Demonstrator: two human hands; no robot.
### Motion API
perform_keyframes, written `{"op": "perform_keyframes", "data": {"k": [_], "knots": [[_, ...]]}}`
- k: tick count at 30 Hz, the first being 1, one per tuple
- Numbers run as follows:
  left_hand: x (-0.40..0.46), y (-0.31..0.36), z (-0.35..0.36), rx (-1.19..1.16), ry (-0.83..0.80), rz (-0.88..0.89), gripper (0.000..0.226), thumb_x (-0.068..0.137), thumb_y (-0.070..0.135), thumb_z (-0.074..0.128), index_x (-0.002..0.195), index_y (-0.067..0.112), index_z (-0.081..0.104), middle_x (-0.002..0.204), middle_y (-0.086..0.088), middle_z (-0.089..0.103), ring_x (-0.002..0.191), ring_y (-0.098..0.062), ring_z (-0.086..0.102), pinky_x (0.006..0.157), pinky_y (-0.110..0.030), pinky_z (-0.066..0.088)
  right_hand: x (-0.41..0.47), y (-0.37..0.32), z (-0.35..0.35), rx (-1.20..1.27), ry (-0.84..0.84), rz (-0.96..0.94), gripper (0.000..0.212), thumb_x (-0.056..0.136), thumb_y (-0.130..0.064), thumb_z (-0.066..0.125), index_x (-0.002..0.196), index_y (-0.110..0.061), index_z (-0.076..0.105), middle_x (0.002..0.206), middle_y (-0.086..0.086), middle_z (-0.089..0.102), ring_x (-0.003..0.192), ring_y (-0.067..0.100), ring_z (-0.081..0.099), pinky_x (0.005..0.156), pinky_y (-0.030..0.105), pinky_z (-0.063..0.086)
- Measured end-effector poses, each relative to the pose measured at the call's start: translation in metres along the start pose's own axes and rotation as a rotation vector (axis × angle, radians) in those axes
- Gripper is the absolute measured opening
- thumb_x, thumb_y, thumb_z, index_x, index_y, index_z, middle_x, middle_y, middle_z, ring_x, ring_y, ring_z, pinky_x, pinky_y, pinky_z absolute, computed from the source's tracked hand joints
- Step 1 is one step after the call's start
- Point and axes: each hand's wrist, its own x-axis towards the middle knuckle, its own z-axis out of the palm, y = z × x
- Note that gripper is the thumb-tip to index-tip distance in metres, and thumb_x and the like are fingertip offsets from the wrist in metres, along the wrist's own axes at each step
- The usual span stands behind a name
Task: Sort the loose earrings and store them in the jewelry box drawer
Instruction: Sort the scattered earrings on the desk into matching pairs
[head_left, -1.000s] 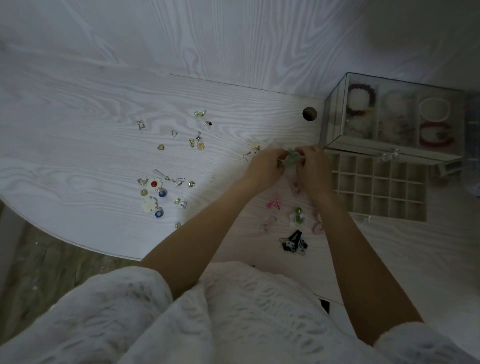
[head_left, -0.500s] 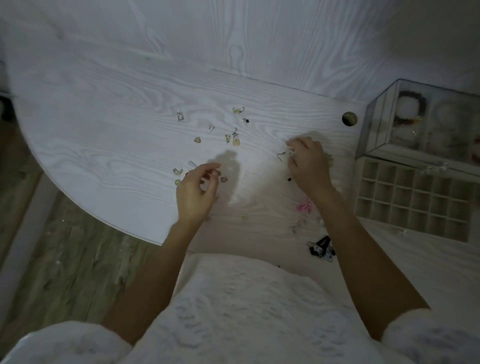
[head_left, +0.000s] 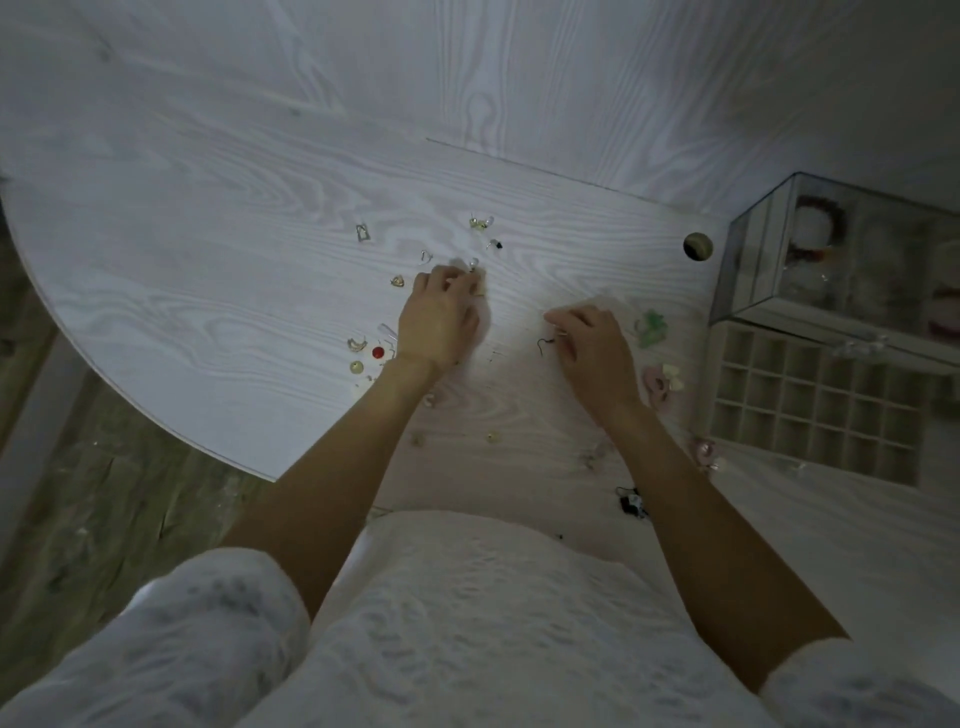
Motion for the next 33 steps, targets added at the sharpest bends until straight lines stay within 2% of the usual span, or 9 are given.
{"op": "perform_keyframes", "data": {"k": [4, 8, 11, 15, 18, 21, 25, 30, 33], "knots": [[-0.012, 0.0, 0.007, -0.032, 0.061, 0.033, 0.029, 0.081, 0.007, 0.058, 0.109, 0.007, 0.062, 0.117, -0.019, 0.056, 0.104, -0.039, 0.049, 0.085, -0.041, 0.044, 0.006, 0.002, 0.0, -0.023, -0.006, 0.011, 0.028, 0.086, -0.002, 0.054, 0.111, -0.009, 0.064, 0.104, 0.012, 0.062, 0.096, 0.029, 0.053, 0.074, 0.03, 0.043], [-0.019, -0.002, 0.009, -0.078, 0.085, 0.049, 0.023, 0.08, 0.006, 0.06, 0.102, 0.005, 0.066, 0.114, -0.018, 0.06, 0.101, -0.039, 0.052, 0.086, -0.042, 0.044, 0.017, -0.002, -0.004, -0.077, 0.032, -0.009, 0.025, 0.085, -0.002, 0.053, 0.108, -0.008, 0.063, 0.106, 0.013, 0.06, 0.098, 0.03, 0.052, 0.073, 0.034, 0.046], [-0.021, -0.007, 0.008, -0.065, 0.105, 0.059, 0.02, 0.081, 0.008, 0.06, 0.099, 0.005, 0.067, 0.11, -0.016, 0.062, 0.097, -0.038, 0.053, 0.085, -0.041, 0.044, 0.041, -0.016, -0.005, -0.074, -0.013, -0.077, 0.027, 0.085, -0.003, 0.051, 0.109, -0.008, 0.062, 0.108, 0.012, 0.059, 0.102, 0.029, 0.049, 0.078, 0.031, 0.042], [-0.015, -0.01, -0.001, -0.147, 0.161, -0.027, 0.016, 0.088, 0.015, 0.057, 0.097, 0.006, 0.067, 0.105, -0.013, 0.063, 0.097, -0.033, 0.053, 0.081, -0.035, 0.04, 0.091, -0.041, 0.0, -0.031, -0.102, -0.172, 0.027, 0.088, -0.004, 0.051, 0.113, -0.01, 0.062, 0.114, 0.009, 0.059, 0.108, 0.025, 0.049, 0.083, 0.026, 0.038], [0.0, -0.005, -0.008, -0.215, 0.211, -0.12, 0.018, 0.089, 0.02, 0.055, 0.101, 0.009, 0.063, 0.103, -0.01, 0.064, 0.095, -0.029, 0.055, 0.075, -0.034, 0.041, 0.125, -0.051, 0.006, -0.058, -0.141, -0.177, 0.026, 0.089, -0.006, 0.052, 0.114, -0.009, 0.061, 0.117, 0.009, 0.059, 0.111, 0.026, 0.048, 0.088, 0.029, 0.04], [0.022, 0.001, -0.009, -0.183, 0.202, -0.181, 0.028, 0.087, 0.034, 0.057, 0.107, 0.015, 0.058, 0.104, -0.005, 0.064, 0.095, -0.024, 0.055, 0.076, -0.036, 0.044, 0.149, -0.054, 0.014, -0.115, -0.129, -0.116, 0.025, 0.088, -0.012, 0.056, 0.112, -0.011, 0.062, 0.114, 0.01, 0.061, 0.108, 0.028, 0.05, 0.09, 0.034, 0.042], [0.044, 0.003, -0.004, -0.075, 0.116, -0.21, 0.03, 0.087, 0.035, 0.055, 0.109, 0.016, 0.058, 0.107, -0.006, 0.064, 0.1, -0.026, 0.055, 0.078, -0.036, 0.043, 0.159, -0.053, 0.023, -0.192, -0.158, -0.088, 0.014, 0.086, -0.018, 0.06, 0.098, -0.014, 0.067, 0.103, 0.008, 0.065, 0.099, 0.028, 0.054, 0.085, 0.035, 0.042], [0.05, 0.001, -0.004, -0.009, 0.124, -0.233, 0.019, 0.091, 0.024, 0.048, 0.099, 0.015, 0.063, 0.096, -0.009, 0.064, 0.091, -0.027, 0.057, 0.065, -0.03, 0.035, 0.152, -0.034, 0.013, -0.172, -0.102, -0.011, 0.009, 0.085, -0.008, 0.057, 0.086, -0.011, 0.065, 0.095, 0.007, 0.065, 0.092, 0.026, 0.055, 0.073, 0.031, 0.043], [0.047, 0.0, -0.003, -0.063, 0.115, -0.154, 0.017, 0.091, 0.022, 0.051, 0.097, 0.013, 0.063, 0.093, -0.012, 0.063, 0.087, -0.028, 0.056, 0.065, -0.032, 0.039, 0.132, -0.009, -0.002, -0.165, -0.06, 0.035, 0.01, 0.082, -0.003, 0.053, 0.082, -0.007, 0.062, 0.091, 0.01, 0.061, 0.088, 0.026, 0.052, 0.069, 0.032, 0.04]]}}
